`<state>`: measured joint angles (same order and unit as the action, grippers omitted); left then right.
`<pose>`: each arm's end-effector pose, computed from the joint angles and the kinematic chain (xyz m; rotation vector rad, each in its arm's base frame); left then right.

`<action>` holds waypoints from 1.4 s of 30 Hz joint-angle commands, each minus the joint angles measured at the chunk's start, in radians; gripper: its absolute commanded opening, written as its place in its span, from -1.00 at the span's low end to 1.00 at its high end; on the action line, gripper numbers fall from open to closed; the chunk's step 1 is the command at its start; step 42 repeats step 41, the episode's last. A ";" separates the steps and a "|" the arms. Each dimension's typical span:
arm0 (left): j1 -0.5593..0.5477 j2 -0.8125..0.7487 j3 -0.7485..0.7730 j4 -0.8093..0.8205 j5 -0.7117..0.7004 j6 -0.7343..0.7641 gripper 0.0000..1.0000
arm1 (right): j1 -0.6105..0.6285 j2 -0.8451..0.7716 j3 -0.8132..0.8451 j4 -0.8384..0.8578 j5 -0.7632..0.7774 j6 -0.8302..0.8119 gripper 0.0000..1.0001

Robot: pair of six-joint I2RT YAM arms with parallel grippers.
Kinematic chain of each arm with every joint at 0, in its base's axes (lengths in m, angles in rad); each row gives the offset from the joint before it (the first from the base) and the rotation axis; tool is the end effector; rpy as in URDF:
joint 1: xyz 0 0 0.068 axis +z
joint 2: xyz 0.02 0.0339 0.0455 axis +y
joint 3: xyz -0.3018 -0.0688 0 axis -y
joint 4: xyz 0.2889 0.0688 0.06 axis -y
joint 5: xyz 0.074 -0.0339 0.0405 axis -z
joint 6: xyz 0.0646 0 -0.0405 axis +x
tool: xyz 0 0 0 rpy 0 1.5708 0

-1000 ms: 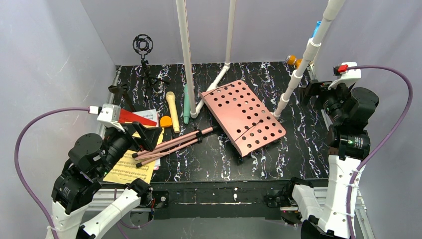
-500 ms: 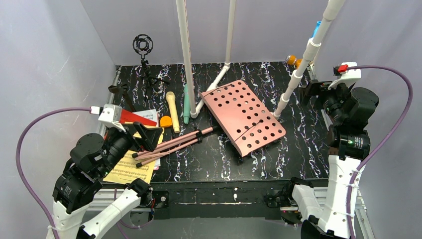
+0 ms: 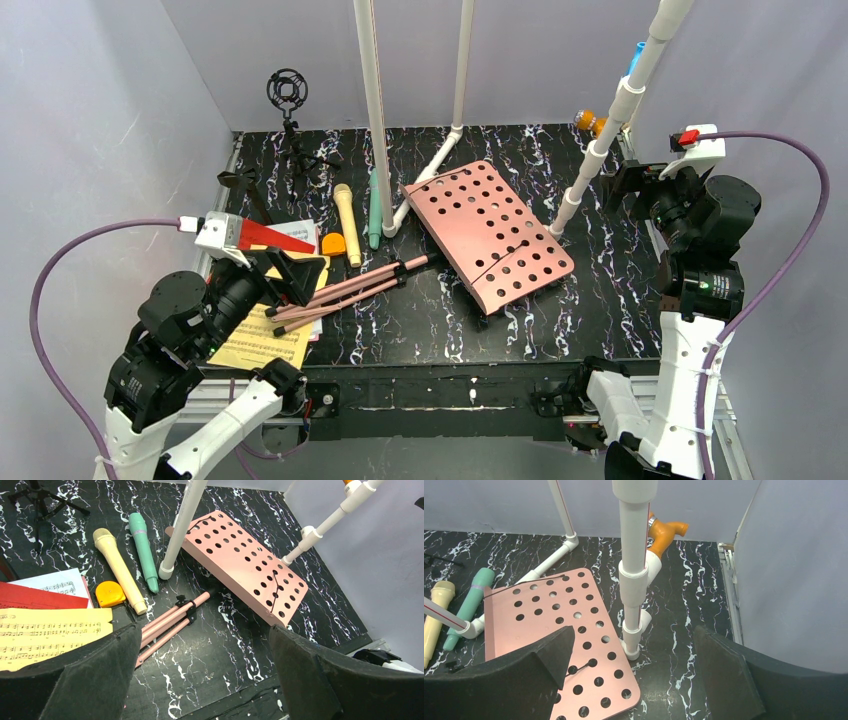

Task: Pack up the instrument practice props
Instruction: Reset both arms

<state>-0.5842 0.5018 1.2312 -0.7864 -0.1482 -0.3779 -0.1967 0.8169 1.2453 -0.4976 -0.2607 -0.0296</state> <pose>0.0624 -0.0298 0.4881 0.0551 1.6621 -0.6159 0.1870 -0.0203 0.4987 -0.0625 1.6366 0.0405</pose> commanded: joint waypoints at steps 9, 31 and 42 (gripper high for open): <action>0.004 -0.014 -0.010 -0.004 -0.019 0.002 0.96 | -0.004 -0.016 0.002 0.050 0.000 -0.007 0.97; 0.005 -0.032 -0.008 -0.016 -0.023 0.000 0.96 | -0.005 -0.022 -0.001 0.050 0.007 -0.007 0.97; 0.004 -0.034 -0.004 -0.019 -0.024 0.000 0.96 | -0.004 -0.019 0.001 0.044 0.011 -0.010 0.97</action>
